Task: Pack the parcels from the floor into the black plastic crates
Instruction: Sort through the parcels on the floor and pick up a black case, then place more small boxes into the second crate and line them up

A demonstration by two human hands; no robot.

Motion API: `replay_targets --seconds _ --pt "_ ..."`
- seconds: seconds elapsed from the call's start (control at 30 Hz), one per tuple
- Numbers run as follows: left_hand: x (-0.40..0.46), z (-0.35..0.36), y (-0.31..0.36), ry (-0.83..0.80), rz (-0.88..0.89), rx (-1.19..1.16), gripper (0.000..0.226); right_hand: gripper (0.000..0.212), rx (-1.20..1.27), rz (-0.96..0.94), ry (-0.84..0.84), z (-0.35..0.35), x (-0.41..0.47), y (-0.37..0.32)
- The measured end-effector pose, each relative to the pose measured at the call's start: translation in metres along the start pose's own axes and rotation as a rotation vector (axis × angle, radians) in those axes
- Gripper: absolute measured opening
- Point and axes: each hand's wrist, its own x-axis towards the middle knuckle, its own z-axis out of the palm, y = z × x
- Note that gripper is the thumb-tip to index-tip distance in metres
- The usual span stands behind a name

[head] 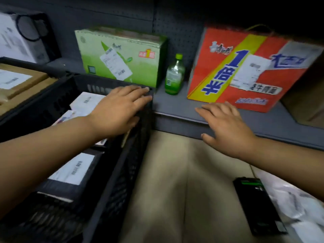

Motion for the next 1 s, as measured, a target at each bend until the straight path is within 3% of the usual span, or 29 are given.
replay_targets --seconds 0.13,0.3,0.43,0.63,0.83,0.93,1.0 --pt "0.071 0.005 0.081 0.008 0.197 -0.052 0.066 0.072 -0.081 0.087 -0.105 0.021 -0.050 0.080" --pt "0.122 0.034 0.189 -0.055 0.426 -0.080 0.069 0.067 -0.067 0.299 -0.391 0.072 -0.126 0.139" --pt "0.131 0.068 0.263 -0.294 0.457 -0.113 0.070 0.062 0.155 0.512 -0.578 0.127 -0.195 0.137" --pt "0.120 0.097 0.304 -0.410 0.441 -0.155 0.070 0.117 0.238 0.691 -0.778 0.186 -0.246 0.116" --pt "0.124 0.101 0.288 -0.478 0.378 -0.158 0.072 0.127 0.206 0.782 -0.784 0.193 -0.240 0.109" --pt "0.126 0.097 0.274 -0.485 0.323 -0.170 0.072 0.125 0.289 0.801 -0.660 0.183 -0.227 0.109" --pt "0.124 0.097 0.262 -0.514 0.280 -0.186 0.072 0.121 0.267 0.674 -0.540 0.172 -0.216 0.107"
